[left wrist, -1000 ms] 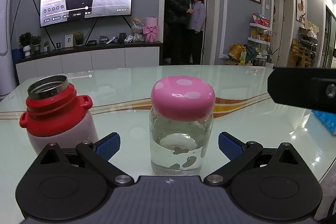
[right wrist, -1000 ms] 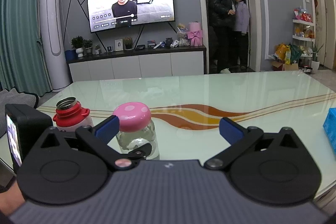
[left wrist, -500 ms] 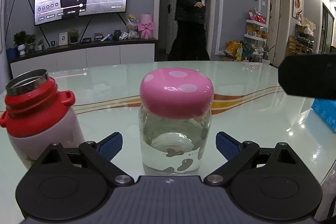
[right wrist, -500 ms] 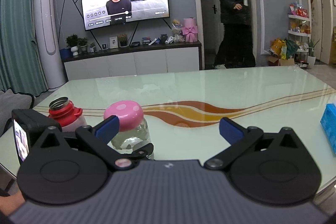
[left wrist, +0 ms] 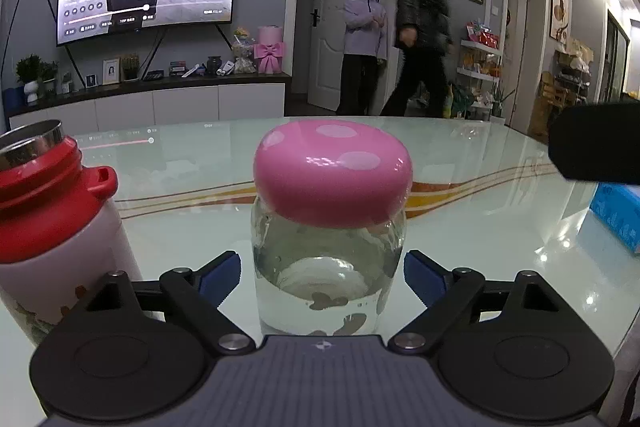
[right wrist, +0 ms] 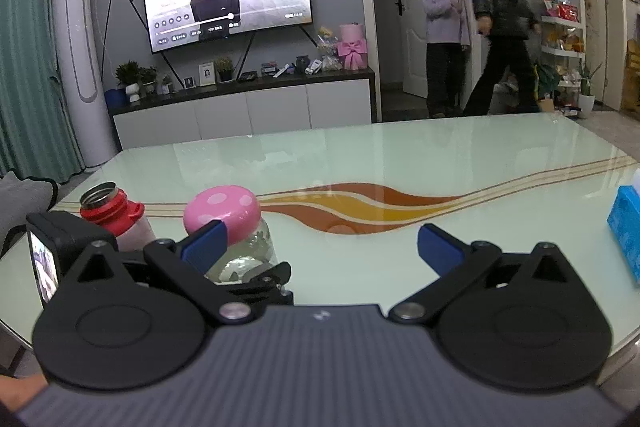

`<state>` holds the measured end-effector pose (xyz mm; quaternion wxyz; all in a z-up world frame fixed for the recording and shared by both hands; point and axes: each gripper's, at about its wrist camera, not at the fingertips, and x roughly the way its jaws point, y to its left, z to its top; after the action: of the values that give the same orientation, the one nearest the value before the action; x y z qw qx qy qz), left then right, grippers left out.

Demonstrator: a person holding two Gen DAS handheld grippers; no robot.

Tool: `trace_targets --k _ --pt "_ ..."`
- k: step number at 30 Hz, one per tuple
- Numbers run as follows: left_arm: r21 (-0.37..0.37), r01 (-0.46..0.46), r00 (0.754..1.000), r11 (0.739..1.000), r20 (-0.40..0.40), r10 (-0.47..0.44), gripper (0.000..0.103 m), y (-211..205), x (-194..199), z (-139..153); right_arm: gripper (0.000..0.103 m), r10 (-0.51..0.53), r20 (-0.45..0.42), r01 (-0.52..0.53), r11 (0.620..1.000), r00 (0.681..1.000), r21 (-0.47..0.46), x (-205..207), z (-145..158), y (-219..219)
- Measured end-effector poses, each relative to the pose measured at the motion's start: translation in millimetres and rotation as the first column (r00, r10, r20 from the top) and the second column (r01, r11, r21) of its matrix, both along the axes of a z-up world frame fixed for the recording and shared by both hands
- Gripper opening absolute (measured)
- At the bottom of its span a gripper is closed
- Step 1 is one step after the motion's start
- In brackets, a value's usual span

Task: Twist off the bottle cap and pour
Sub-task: 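Close the left gripper around the glass bottle body below the pink cap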

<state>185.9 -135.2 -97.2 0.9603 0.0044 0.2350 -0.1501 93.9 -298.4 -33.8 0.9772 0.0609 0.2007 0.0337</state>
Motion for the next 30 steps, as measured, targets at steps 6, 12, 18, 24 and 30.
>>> trace_targets --k 6,12,18,24,30 --pt "-0.013 -0.008 1.0 1.0 -0.004 0.008 0.082 0.8 5.4 0.6 0.103 -0.008 -0.008 0.008 1.0 1.0 -0.004 2.3 -1.8 0.8" --pt "0.006 -0.005 1.0 1.0 -0.01 0.005 0.08 -1.2 7.4 -3.2 0.103 -0.016 -0.014 0.016 1.0 1.0 -0.007 2.5 -4.5 0.4" --pt "0.002 -0.002 1.0 1.0 -0.018 0.002 0.075 -0.4 9.7 -2.9 0.103 -0.017 -0.018 0.016 1.0 1.0 -0.01 3.7 -5.2 1.7" --pt "0.007 -0.011 1.0 1.0 0.001 0.011 0.075 -2.6 8.5 -4.8 0.103 0.009 -0.035 -0.009 1.0 0.999 0.003 9.1 -1.8 1.3" --pt "0.001 -0.008 1.0 1.0 -0.004 0.008 0.075 -3.0 8.8 -5.3 0.103 0.046 -0.058 -0.044 0.999 0.997 0.024 16.4 3.3 0.2"
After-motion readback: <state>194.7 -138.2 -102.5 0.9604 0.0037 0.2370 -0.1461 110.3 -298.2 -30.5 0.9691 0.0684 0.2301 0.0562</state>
